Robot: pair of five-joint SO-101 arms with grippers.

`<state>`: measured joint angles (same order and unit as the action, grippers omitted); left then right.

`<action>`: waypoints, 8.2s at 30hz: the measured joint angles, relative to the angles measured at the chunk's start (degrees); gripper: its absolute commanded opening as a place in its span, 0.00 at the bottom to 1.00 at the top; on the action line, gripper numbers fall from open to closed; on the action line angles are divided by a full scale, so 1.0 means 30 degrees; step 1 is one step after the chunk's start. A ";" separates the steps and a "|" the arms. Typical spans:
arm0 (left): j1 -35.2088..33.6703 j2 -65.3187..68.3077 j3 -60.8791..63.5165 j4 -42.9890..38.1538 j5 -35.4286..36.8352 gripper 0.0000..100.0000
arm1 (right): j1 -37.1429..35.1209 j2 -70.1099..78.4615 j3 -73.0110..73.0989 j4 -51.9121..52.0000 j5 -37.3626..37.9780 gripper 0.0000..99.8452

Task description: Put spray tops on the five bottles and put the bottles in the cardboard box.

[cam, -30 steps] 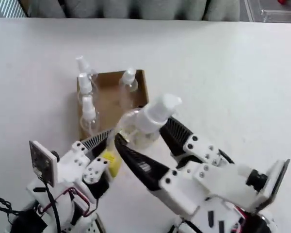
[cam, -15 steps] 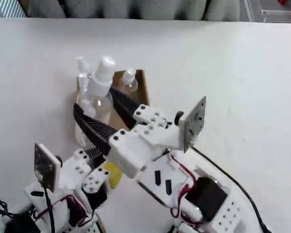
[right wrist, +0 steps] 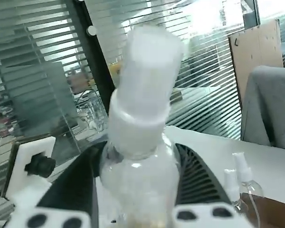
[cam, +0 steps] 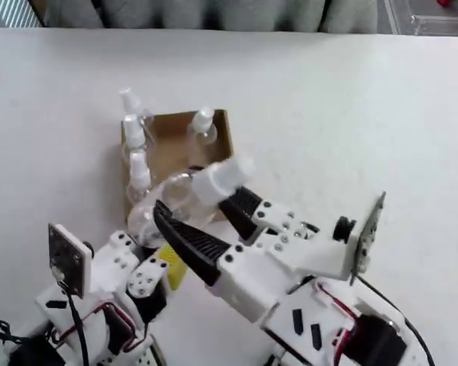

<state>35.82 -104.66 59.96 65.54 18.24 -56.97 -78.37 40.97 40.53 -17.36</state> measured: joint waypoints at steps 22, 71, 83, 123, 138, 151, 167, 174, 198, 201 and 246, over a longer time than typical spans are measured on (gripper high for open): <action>-0.4982 -0.0029 -0.3018 0.5392 -0.5832 0.02 | 0.5773 0.3839 0.0264 -0.1114 0.1582 0.02; -1.9868 0.0147 1.2308 -0.5363 -1.1136 0.02 | 0.8791 1.9722 0.6652 -1.5853 0.3487 0.02; -1.9839 0.0147 1.2366 -0.5363 -1.1136 0.02 | 0.8674 2.2007 0.6564 -1.7846 0.5333 0.02; -1.9575 0.0147 1.2366 -0.5363 -1.1136 0.02 | 0.8674 2.2095 0.6681 -1.7875 0.5744 0.02; -1.9575 0.0147 1.2366 -0.5363 -1.1136 0.02 | 0.8645 2.2095 0.7004 -1.7875 0.5773 0.19; -1.9575 0.0147 1.2366 -0.5363 -1.1136 0.02 | 0.8645 2.2447 0.7355 -1.7875 0.5919 0.19; -1.9575 0.0147 1.2396 -0.5363 -1.1136 0.02 | 0.8674 2.0571 0.7971 -1.8784 0.5890 0.19; -1.9575 0.0147 1.2396 -0.5363 -1.1136 0.02 | 0.8674 2.0366 0.8000 -1.8784 0.5890 0.19; -1.9575 0.0147 1.2396 -0.5363 -1.1136 0.02 | 0.8410 2.2593 0.8000 -1.8901 0.5890 0.38; -1.9575 0.0147 1.2396 -0.5363 -1.1136 0.02 | 0.8410 2.2300 0.8000 -1.8901 0.5890 0.38; -1.8374 0.0147 1.2396 -0.4689 -1.1136 0.02 | 1.1399 -0.7795 1.7905 -0.4571 0.5890 0.02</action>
<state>-19.30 -104.22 97.14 51.47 -15.16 -22.77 -101.76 94.68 26.81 0.31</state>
